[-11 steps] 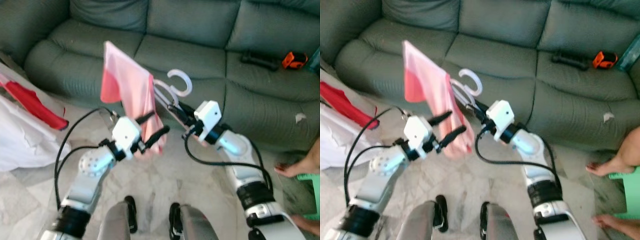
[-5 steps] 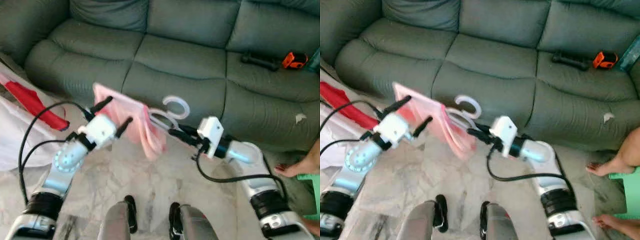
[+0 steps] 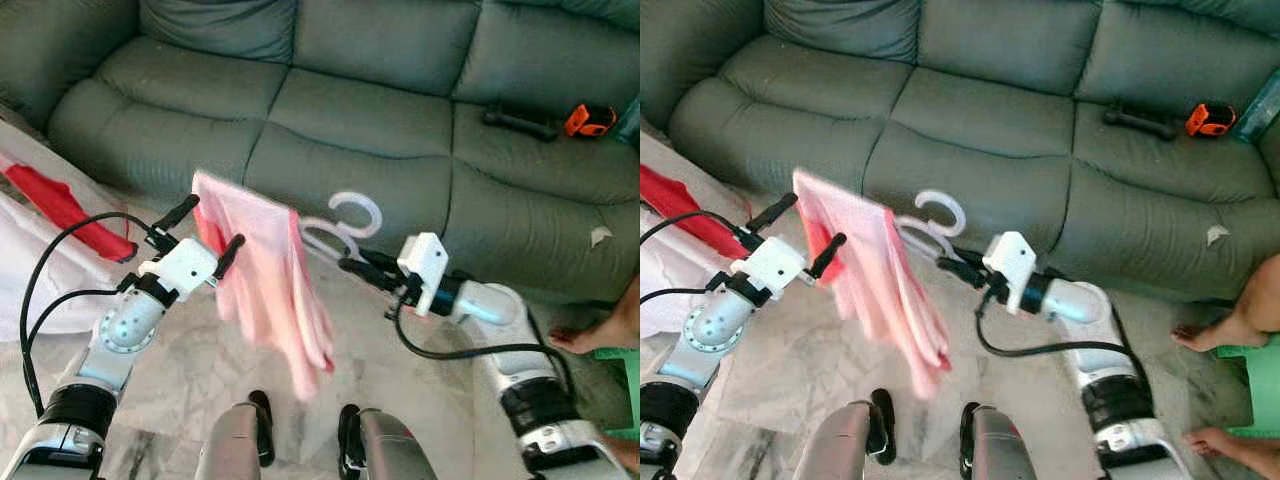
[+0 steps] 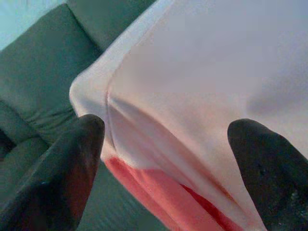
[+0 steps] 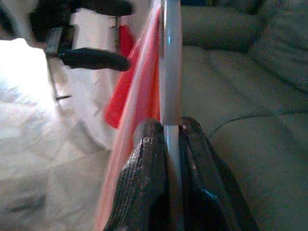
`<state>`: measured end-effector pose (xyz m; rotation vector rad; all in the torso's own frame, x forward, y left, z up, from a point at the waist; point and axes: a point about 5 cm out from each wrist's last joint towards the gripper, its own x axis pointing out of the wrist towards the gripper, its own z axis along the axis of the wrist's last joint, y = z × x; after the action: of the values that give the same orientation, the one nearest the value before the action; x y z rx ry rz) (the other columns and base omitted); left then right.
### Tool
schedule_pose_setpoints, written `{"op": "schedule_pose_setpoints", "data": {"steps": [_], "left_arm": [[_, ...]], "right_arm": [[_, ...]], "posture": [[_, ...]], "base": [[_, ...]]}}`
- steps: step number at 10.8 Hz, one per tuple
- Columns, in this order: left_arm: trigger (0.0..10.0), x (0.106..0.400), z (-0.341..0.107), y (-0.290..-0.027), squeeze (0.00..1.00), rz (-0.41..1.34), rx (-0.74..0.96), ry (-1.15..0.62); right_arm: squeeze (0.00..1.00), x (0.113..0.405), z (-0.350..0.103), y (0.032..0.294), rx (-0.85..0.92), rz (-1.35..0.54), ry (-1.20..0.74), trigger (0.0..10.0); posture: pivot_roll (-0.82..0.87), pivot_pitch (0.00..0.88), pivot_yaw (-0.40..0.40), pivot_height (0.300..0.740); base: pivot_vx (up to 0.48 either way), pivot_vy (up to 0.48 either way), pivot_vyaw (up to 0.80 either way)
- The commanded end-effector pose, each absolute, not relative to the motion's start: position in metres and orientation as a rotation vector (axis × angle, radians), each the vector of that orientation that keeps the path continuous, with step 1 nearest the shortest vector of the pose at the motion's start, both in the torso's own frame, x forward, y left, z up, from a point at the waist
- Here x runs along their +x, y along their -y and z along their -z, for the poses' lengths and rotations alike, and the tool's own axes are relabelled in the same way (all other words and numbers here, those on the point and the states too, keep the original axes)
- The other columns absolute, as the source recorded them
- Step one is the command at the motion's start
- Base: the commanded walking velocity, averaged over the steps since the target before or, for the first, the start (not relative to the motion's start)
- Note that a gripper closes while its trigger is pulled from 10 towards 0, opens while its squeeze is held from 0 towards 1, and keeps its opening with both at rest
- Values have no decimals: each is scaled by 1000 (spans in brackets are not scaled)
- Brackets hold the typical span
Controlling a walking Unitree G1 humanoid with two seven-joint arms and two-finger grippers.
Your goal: Hang hanger
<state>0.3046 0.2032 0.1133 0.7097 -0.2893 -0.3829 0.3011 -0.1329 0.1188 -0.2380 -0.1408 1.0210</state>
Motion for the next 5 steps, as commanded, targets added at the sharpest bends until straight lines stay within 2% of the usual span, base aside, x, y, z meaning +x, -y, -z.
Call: {"op": "schedule_pose_setpoints", "data": {"steps": [1, 2, 3, 5], "left_arm": [[10000, 305, -111, -205, 1000, 382, 721, 284], [10000, 307, -112, -204, 1000, 383, 730, 297], [10000, 307, -115, -198, 0, 430, 769, 328], [10000, 304, -120, -185, 0, 614, 905, 399]], "right_arm": [[0, 306, -126, 138, -217, -939, 191, 10000], [0, 305, -125, 139, -208, -938, 183, 10000], [0, 303, -121, 141, -197, -938, 164, 10000], [0, 295, -110, 144, -180, -1018, 72, 10000]], "posture": [[-38, 247, -41, 740], [-41, 248, -40, 740], [-44, 248, -37, 740], [-49, 246, -34, 740]], "base": [[0, 0, 0], [0, 0, 0], [0, 0, 0], [0, 0, 0]]}}
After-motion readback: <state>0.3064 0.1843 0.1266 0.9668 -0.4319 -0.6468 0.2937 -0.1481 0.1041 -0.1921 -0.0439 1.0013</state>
